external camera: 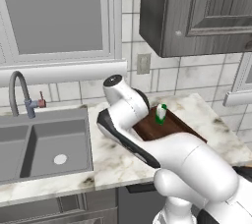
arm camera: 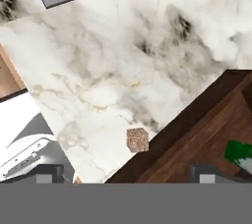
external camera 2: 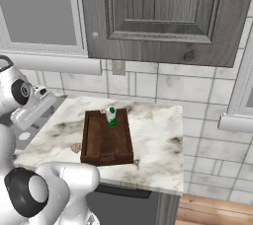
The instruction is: Take out the milk from the fridge and place it on the tray on the counter. Then take the sugar cube near the tray and place it in the tray.
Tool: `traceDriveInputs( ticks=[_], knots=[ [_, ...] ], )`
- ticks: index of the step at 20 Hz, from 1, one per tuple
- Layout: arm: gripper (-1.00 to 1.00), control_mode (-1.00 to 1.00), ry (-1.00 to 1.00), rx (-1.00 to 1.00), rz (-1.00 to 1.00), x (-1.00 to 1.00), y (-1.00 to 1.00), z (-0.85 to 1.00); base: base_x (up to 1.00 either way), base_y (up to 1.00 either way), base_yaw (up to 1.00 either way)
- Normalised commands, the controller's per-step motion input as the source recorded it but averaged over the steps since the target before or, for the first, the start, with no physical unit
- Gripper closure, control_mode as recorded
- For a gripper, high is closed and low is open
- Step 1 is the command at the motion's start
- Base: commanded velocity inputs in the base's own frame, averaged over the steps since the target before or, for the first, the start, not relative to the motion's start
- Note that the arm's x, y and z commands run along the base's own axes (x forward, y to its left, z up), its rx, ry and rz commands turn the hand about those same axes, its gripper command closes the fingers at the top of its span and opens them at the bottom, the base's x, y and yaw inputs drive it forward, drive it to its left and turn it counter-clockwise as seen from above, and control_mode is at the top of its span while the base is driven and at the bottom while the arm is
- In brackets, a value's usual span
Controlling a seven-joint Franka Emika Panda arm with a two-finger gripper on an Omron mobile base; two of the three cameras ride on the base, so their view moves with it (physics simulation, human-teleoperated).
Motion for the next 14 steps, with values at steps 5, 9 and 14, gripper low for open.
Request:
traceDriveInputs(
  ticks=[5, 9, 14],
  knots=[
    [-1.00, -1.00, 0.02, -0.07, 0.32, 0.00, -0.30, -0.35, 0.00, 0.00, 0.00],
    [-1.00, -1.00, 0.00, -0.04, 0.30, 0.00, -0.30, -0.24, 0.00, 0.00, 0.00],
    [-1.00, -1.00, 0.06, 0.00, 0.26, 0.00, -0.24, -0.22, 0.00, 0.00, 0.00]
  ],
)
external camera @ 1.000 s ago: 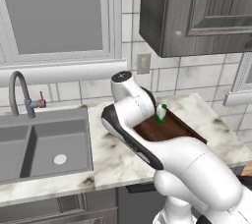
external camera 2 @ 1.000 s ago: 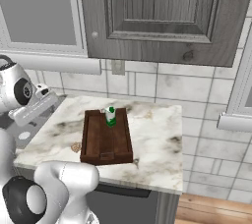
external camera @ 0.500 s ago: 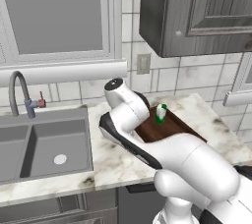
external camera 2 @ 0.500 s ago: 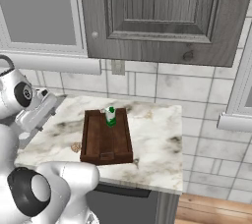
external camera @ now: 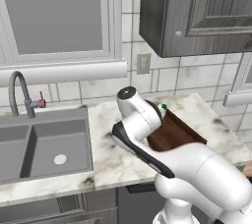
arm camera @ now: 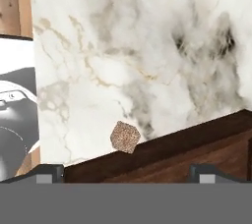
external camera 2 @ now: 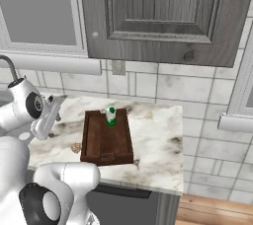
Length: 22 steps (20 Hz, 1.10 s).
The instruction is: Take out the milk from the fridge and place it on the tray on the counter. Then take the sugar cube near the tray and place it in the tray.
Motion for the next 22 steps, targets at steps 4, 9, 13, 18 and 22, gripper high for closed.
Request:
traceDriveInputs(
  ticks=[4, 9, 13, 18, 22],
  knots=[
    [-1.00, -1.00, 0.21, -0.07, 0.21, 0.00, -0.05, -0.24, 0.00, 0.00, 0.00],
    [-1.00, -1.00, 0.10, -0.27, 0.07, -0.03, 0.03, -0.10, 0.00, 0.00, 0.00],
    [-1.00, -1.00, 0.05, -0.27, 0.00, -0.03, 0.00, -0.16, 0.00, 0.00, 0.00],
    [-1.00, -1.00, 0.00, -0.15, -0.06, 0.00, 0.00, -0.06, 0.00, 0.00, 0.00],
    [-1.00, -1.00, -0.03, 0.00, -0.02, 0.00, -0.08, 0.00, 0.00, 0.00, 0.00]
  ],
)
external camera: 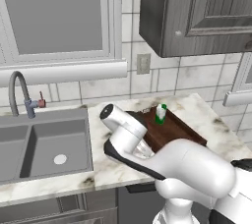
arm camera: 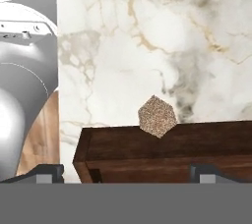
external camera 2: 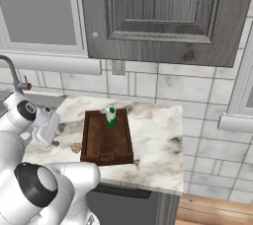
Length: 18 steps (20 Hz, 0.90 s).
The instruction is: Take out the milk from the fridge and place it on the tray on the counter. Then take the sugar cube near the tray and place it in the tray.
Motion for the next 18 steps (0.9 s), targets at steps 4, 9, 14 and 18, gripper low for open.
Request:
traceDriveInputs(
  ticks=[4, 9, 14, 18],
  knots=[
    [-1.00, -1.00, 0.02, 0.00, -0.08, 0.00, -0.09, 0.00, 0.00, 0.00, 0.00],
    [-1.00, -1.00, 0.04, 0.00, -0.07, 0.00, -0.21, -0.06, 0.00, 0.00, 0.00],
    [-1.00, -1.00, 0.03, -0.01, -0.06, 0.00, -0.09, -0.12, 0.00, 0.00, 0.00],
    [-1.00, -1.00, 0.00, 0.00, -0.01, 0.00, 0.00, -0.26, 0.00, 0.00, 0.00]
  ],
)
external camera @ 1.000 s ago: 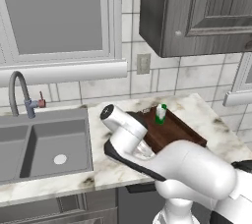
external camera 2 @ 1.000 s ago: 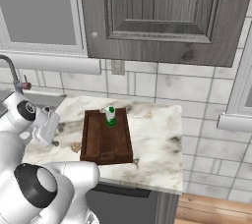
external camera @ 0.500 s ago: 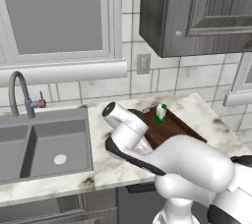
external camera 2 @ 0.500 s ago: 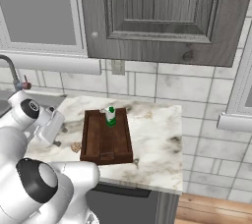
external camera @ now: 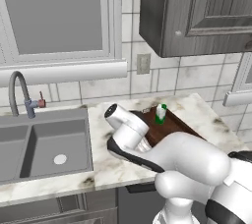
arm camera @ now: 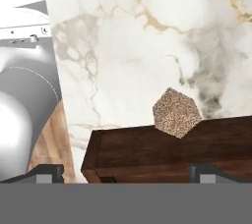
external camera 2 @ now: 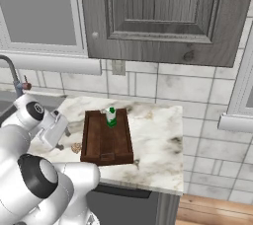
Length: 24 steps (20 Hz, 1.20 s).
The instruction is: Take out the milk from the fridge and place it on the tray on the counter. Then take the sugar cube near the tray and place it in the tray.
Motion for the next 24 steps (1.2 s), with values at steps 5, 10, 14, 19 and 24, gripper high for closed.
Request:
traceDriveInputs(
  ticks=[5, 10, 14, 19, 24],
  knots=[
    [-1.00, -1.00, 0.00, 0.00, 0.00, 0.00, -0.02, -0.20, 0.00, 0.00, 0.00],
    [-1.00, -1.00, -0.01, 0.00, 0.00, 0.00, -0.08, -0.09, 0.00, 0.00, 0.00],
    [-1.00, -1.00, -0.01, 0.00, 0.00, 0.06, -0.01, -0.12, 0.00, 0.00, 0.00],
    [-1.00, -1.00, 0.00, 0.00, 0.00, 0.06, -0.01, -0.20, 0.00, 0.00, 0.00],
    [-1.00, -1.00, 0.00, 0.00, 0.00, 0.10, -0.02, -0.23, 0.00, 0.00, 0.00]
  ],
)
